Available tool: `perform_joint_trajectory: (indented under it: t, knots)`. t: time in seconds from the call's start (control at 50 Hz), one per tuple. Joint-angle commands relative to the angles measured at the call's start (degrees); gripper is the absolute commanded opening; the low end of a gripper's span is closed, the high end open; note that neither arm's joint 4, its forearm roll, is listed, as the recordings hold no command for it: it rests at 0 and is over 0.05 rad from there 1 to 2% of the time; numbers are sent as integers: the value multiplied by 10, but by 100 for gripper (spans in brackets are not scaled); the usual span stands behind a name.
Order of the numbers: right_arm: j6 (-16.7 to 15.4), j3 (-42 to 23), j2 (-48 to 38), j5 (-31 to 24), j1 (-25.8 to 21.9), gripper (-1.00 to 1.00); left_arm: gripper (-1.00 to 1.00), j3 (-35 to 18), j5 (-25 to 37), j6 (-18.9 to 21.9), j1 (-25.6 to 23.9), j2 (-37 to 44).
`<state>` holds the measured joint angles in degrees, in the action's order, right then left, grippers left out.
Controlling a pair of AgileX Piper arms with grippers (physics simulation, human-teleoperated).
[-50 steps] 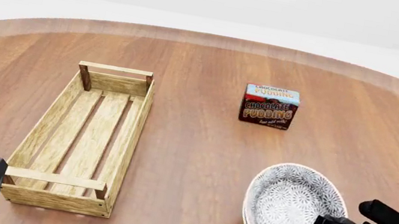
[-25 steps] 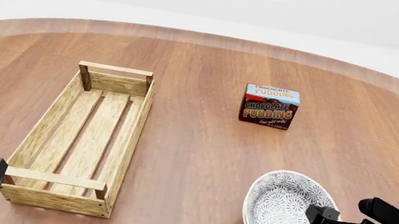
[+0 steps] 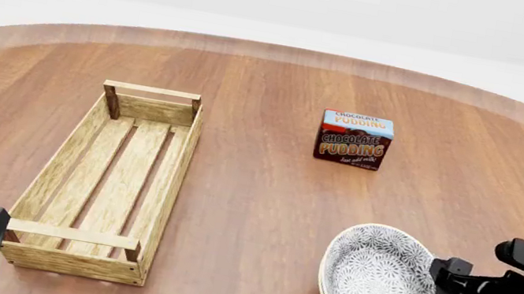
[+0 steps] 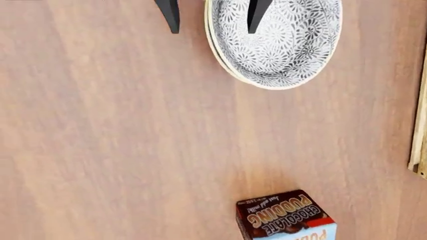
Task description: Stack the left bowl on the right bowl and place them in the tray.
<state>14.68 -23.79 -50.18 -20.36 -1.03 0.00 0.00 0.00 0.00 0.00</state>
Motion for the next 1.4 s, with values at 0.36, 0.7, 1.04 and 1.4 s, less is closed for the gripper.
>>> perform_joint_trajectory:
  t: [0.36, 0.7, 1.04, 1.4]
  knots:
    - [-83, 33, -95, 56, 19, 100, 100, 0, 0, 0, 0, 0]
    - [-45, 89, -116, 120, -21, 100, 100, 0, 0, 0, 0, 0]
    - [-33, 106, -131, 152, -29, 100, 100, 0, 0, 0, 0, 0]
    - [-9, 120, -135, 185, -38, -100, 100, 0, 0, 0, 0, 0]
